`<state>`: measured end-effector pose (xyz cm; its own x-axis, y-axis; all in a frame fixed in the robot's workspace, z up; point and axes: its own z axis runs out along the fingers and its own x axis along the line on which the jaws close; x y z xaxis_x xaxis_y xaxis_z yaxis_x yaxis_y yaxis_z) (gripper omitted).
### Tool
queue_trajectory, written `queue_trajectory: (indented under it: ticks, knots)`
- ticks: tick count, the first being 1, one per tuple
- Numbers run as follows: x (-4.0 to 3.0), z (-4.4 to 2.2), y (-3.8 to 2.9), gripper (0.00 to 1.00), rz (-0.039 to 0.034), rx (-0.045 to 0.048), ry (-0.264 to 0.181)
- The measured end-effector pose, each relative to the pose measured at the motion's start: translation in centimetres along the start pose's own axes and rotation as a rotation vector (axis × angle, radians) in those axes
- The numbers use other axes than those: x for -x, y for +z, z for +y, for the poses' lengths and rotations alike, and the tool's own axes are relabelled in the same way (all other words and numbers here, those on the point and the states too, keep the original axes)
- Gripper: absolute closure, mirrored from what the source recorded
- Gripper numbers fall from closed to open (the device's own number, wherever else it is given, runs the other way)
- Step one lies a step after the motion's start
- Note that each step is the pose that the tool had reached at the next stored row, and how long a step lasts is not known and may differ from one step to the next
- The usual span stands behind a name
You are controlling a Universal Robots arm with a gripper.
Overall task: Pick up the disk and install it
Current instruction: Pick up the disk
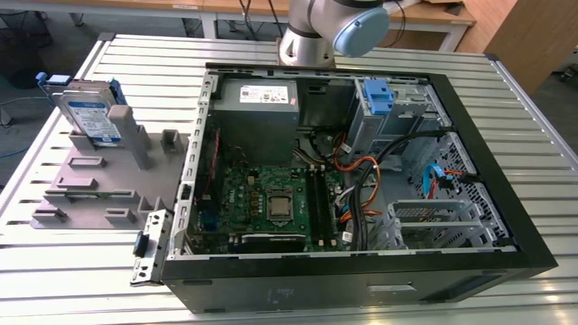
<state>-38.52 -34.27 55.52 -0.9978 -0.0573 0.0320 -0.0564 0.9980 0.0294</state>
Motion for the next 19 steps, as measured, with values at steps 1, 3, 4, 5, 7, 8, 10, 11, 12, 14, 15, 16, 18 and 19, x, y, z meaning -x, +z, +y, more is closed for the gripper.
queue_trajectory:
  ticks: [1, 3, 4, 5, 7, 8, 10, 11, 12, 14, 15, 16, 18, 19]
  knots:
    - [0.0, 0.01, -0.06, 0.89, 0.0001, 0.0002, 0.0]
    - [0.0, 0.0, -0.06, 0.89, 0.0, 0.0001, 0.0]
    - [0.0, 0.0, -0.07, 0.89, 0.0003, 0.0, 0.0]
    - [0.0, 0.0, -0.06, 0.89, 0.0001, 0.0, 0.0]
    - [0.01, 0.0, -0.06, 0.89, 0.0002, 0.0, 0.0]
    - [0.0, -0.06, -0.07, 0.89, 0.0001, -0.0001, 0.0]
    - [0.0, -0.11, -0.07, 0.89, 0.0002, 0.0, 0.0]
    - [0.0, -0.11, -0.07, 0.89, 0.0002, 0.0, 0.0]
    - [0.0, -0.14, -0.07, 0.89, 0.0002, -0.0001, 0.0]
    - [0.0, -0.17, -0.07, 0.89, 0.0002, -0.0001, 0.0]
    - [-0.01, -0.2, -0.07, 0.89, 0.0002, -0.0001, 0.0]
    - [-0.01, -0.2, -0.07, 0.89, 0.0001, 0.0, 0.0]
    - [-0.01, -0.21, -0.07, 0.89, 0.0002, 0.0, 0.0]
    - [-0.01, -0.21, -0.07, 0.89, 0.0001, 0.0, 0.0]
